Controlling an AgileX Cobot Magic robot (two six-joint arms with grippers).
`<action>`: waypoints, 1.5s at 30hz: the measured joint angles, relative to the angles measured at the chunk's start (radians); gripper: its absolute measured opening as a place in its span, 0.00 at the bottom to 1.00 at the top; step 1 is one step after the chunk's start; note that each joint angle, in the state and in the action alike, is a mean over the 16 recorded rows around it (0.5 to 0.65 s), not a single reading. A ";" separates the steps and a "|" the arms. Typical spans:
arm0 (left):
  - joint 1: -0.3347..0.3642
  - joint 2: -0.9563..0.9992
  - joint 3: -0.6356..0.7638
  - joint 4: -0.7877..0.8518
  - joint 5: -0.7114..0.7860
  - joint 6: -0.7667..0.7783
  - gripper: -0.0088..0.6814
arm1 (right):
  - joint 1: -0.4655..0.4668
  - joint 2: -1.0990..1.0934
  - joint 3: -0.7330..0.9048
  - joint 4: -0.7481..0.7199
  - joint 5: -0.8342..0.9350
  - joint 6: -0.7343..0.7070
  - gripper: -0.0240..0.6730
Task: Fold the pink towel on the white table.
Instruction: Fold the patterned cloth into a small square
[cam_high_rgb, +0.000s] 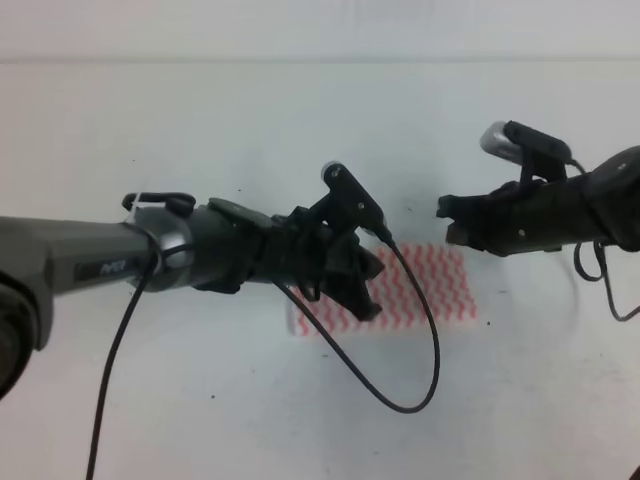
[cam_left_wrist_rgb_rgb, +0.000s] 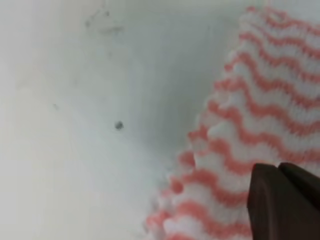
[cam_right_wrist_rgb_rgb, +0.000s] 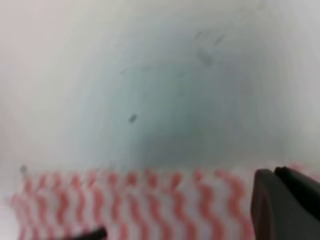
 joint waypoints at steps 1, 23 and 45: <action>0.002 -0.006 0.000 0.006 0.000 -0.014 0.00 | 0.000 -0.003 -0.001 -0.001 0.013 0.000 0.01; 0.084 -0.055 0.000 0.237 0.101 -0.457 0.00 | 0.000 -0.004 -0.015 -0.301 0.187 0.239 0.01; 0.085 -0.072 0.000 0.326 0.124 -0.609 0.01 | 0.000 -0.074 -0.033 -0.452 0.348 0.349 0.01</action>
